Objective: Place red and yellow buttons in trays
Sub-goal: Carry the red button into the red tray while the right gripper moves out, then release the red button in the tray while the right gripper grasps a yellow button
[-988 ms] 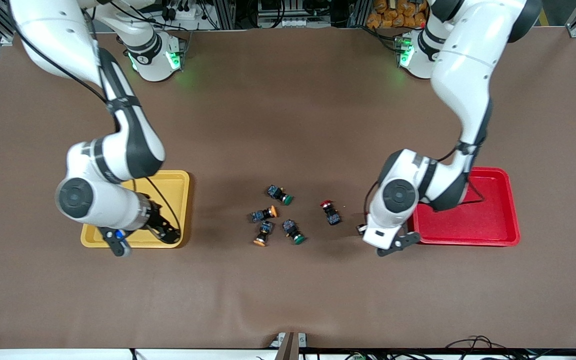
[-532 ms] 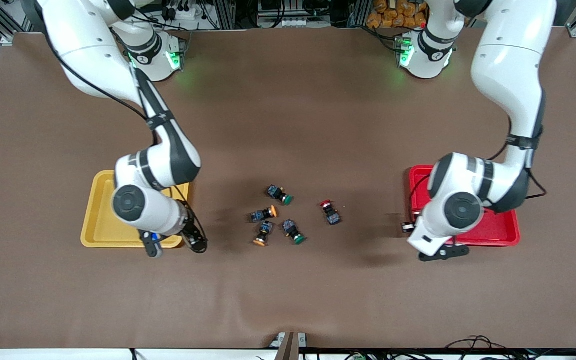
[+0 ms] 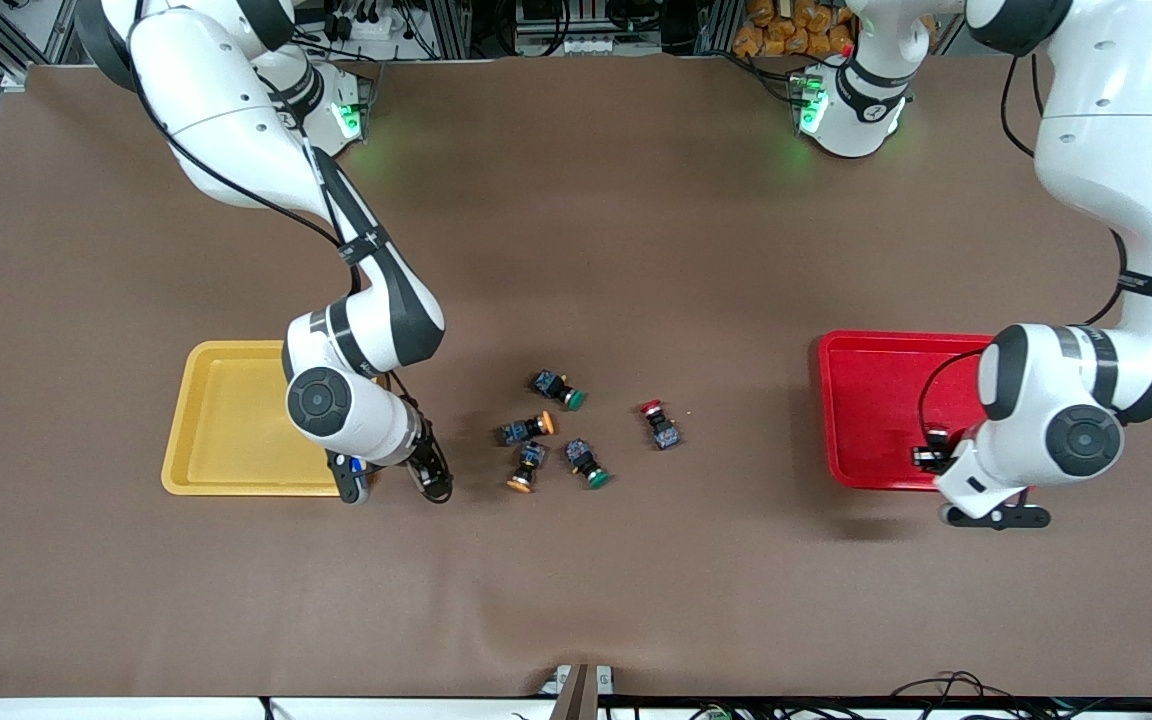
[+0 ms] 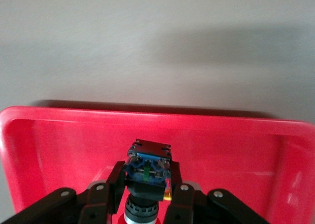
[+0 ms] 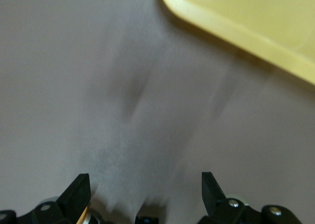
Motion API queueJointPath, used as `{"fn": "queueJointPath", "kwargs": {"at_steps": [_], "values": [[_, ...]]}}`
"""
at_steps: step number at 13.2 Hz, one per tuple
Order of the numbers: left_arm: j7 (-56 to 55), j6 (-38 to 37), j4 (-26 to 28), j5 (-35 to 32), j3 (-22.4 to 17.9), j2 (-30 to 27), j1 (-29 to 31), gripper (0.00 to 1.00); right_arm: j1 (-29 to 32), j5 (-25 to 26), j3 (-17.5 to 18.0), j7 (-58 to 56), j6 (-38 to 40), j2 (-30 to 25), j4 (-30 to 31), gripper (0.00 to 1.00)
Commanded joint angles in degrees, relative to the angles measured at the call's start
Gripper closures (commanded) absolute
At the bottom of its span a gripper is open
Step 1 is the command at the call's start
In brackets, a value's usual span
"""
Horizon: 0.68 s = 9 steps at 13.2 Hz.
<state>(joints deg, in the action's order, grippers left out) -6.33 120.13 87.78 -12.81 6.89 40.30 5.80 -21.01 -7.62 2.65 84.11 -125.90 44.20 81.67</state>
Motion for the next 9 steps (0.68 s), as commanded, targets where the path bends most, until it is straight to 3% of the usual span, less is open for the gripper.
{"fn": "queueJointPath", "kwargs": {"at_steps": [1,4,6,7,8,9], "values": [[0.2,1.2,1.9,-1.9,0.7,-0.7,2.8,0.92,-1.7,-2.0,-0.4,1.7,0.0,1.8,-1.6,0.0],[0.3,1.2,2.0,-1.9,0.7,-0.7,4.1,0.78,-4.0,-2.0,-0.4,5.0,-2.6,2.8,-1.6,0.0],[0.3,1.2,2.8,-1.9,0.7,-0.7,4.0,0.59,-5.6,-1.9,-0.4,6.0,-3.8,3.8,-1.6,0.0],[0.3,1.2,3.0,-1.9,0.7,-0.7,3.9,0.32,-5.9,-2.0,-0.4,6.0,-3.8,4.2,-1.6,0.0],[0.3,1.2,3.0,-1.9,0.7,-0.8,3.3,0.24,-6.3,-2.0,-0.4,5.8,-3.7,4.3,-1.6,0.0],[0.2,1.1,2.9,-1.9,0.9,-0.9,3.2,0.06,-6.3,-2.5,-0.4,5.8,-3.7,4.3,-1.6,0.0]]}}
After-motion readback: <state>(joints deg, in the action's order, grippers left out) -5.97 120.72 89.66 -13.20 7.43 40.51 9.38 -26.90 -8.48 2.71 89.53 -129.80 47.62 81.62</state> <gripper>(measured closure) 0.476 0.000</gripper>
